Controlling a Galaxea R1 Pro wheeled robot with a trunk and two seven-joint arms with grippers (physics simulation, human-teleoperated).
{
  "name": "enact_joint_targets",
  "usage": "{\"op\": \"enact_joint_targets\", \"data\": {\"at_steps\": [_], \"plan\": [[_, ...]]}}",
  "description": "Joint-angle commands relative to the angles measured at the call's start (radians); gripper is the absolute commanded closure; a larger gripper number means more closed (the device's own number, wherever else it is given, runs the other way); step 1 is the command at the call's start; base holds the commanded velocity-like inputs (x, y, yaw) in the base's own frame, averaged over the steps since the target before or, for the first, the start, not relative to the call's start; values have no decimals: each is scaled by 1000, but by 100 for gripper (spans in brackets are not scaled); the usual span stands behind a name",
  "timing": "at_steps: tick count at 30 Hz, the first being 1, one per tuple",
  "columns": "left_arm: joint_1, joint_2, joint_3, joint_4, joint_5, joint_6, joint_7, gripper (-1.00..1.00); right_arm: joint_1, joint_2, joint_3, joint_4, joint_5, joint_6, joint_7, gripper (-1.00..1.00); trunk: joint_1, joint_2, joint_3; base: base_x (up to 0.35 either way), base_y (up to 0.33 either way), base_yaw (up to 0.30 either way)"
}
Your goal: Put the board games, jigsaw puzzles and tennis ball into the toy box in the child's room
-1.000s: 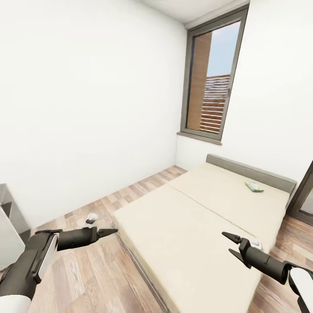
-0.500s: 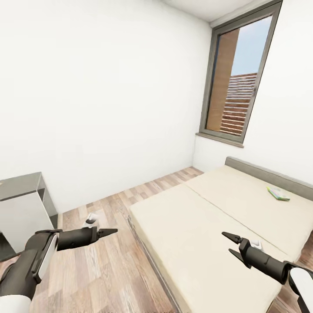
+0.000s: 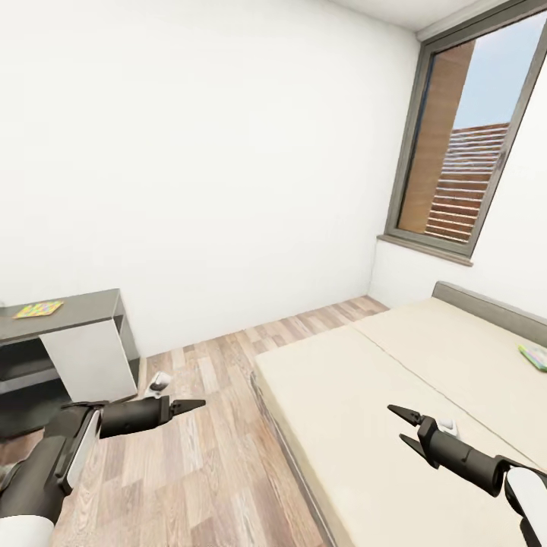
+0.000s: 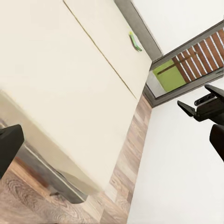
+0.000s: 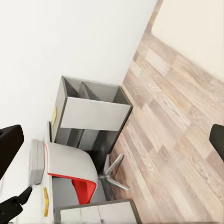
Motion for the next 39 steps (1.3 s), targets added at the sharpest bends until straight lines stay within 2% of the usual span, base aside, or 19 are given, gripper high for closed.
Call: {"op": "enact_joint_targets", "data": {"at_steps": [1,13,39], "plan": [[-1,0,0,1,3,8,-1,-100,-1,0,-2,0,9,4,10,-100,1,-2,-2,-1,0,288],[-1,0,0,0,3,8,-1,-100,-1,0,-2,0,9,4,10,-100,1,-2,-2,-5,0,288],[-1,0,1,0,3,8,-1,-100,-1,0,-2,1,8,4,10,-100,1,-2,-2,-73,0,288]]}}
